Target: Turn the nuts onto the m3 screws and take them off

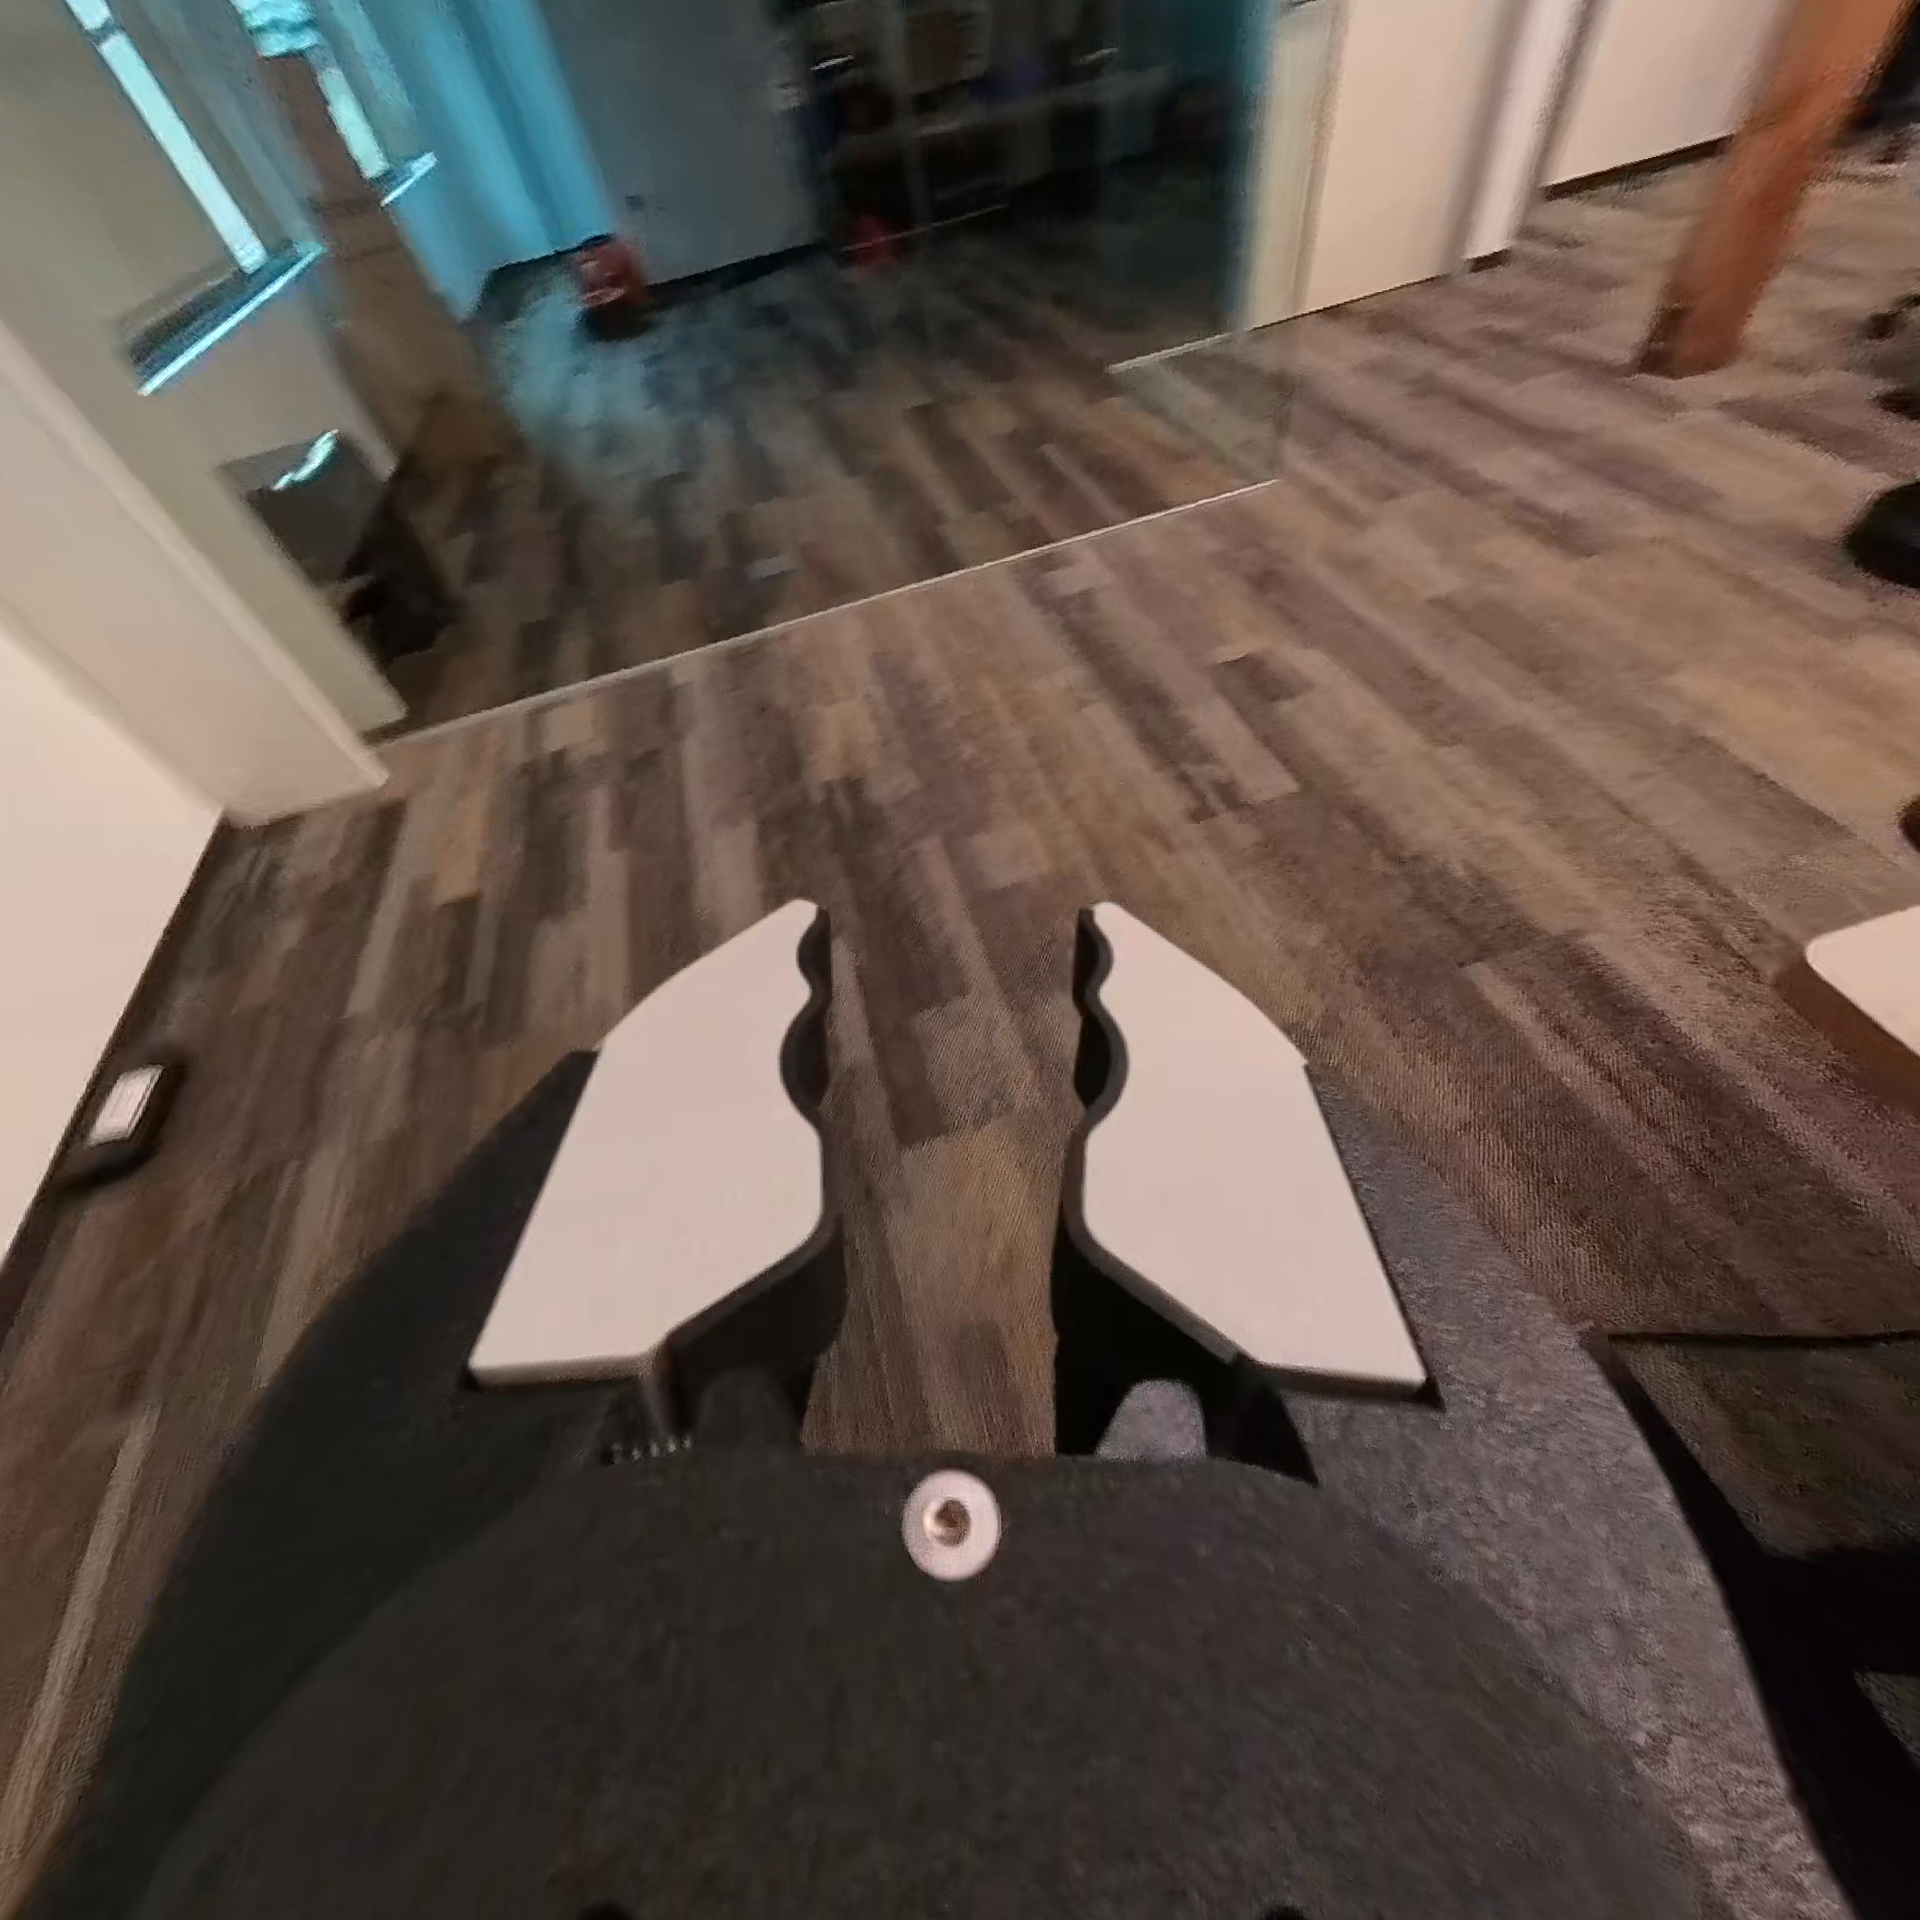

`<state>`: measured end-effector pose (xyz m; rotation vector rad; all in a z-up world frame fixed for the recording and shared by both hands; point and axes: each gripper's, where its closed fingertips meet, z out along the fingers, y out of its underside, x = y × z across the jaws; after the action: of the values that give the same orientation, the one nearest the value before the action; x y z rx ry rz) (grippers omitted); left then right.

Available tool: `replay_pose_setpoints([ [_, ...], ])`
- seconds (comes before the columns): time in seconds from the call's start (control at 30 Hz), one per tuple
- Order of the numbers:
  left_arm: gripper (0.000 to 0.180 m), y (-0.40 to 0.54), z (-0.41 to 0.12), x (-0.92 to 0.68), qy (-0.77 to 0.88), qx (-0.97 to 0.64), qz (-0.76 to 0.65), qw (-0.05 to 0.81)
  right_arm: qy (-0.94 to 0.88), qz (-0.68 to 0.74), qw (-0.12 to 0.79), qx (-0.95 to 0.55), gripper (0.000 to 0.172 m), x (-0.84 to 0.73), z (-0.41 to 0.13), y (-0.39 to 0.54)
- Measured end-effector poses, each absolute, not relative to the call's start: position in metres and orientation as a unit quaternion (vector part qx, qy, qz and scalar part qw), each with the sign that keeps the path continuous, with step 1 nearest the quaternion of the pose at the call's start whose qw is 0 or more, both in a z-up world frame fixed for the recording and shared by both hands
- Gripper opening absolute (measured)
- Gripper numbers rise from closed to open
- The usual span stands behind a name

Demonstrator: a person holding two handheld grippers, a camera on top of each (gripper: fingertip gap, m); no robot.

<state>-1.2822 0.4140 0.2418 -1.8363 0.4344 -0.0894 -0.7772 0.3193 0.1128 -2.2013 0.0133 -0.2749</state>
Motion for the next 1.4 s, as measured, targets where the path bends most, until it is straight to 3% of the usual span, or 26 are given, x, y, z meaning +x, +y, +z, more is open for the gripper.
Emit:
replay_pose_setpoints([
  [0.27, 0.045, 0.653, 0.235, -1.125, 0.344, -0.749, -0.154, 0.544, 0.15, -0.189, 0.386, -0.89, 0.03, -0.718, 0.112, 0.363],
  [0.63, 0.043, 0.84, 0.231, -0.866, 0.42, -0.674, -0.224, 0.564, 0.267, -0.223, 0.347, -0.871, 0.027, -0.554, 0.087, 0.44],
  [0.83, 0.042, 0.905, 0.231, -0.725, 0.477, -0.635, -0.281, 0.539, 0.325, -0.271, 0.326, -0.845, 0.025, -0.49, 0.103, 0.452],
  [1.1, 0.041, 0.94, 0.194, -0.528, 0.604, -0.543, -0.391, 0.433, 0.424, -0.312, 0.32, -0.788, 0.022, -0.429, 0.093, 0.519],
  [1.4, 0.042, 0.925, 0.159, -0.312, 0.7, -0.432, -0.435, 0.367, 0.513, -0.31, 0.297, -0.744, 0.026, -0.332, 0.036, 0.599],
])
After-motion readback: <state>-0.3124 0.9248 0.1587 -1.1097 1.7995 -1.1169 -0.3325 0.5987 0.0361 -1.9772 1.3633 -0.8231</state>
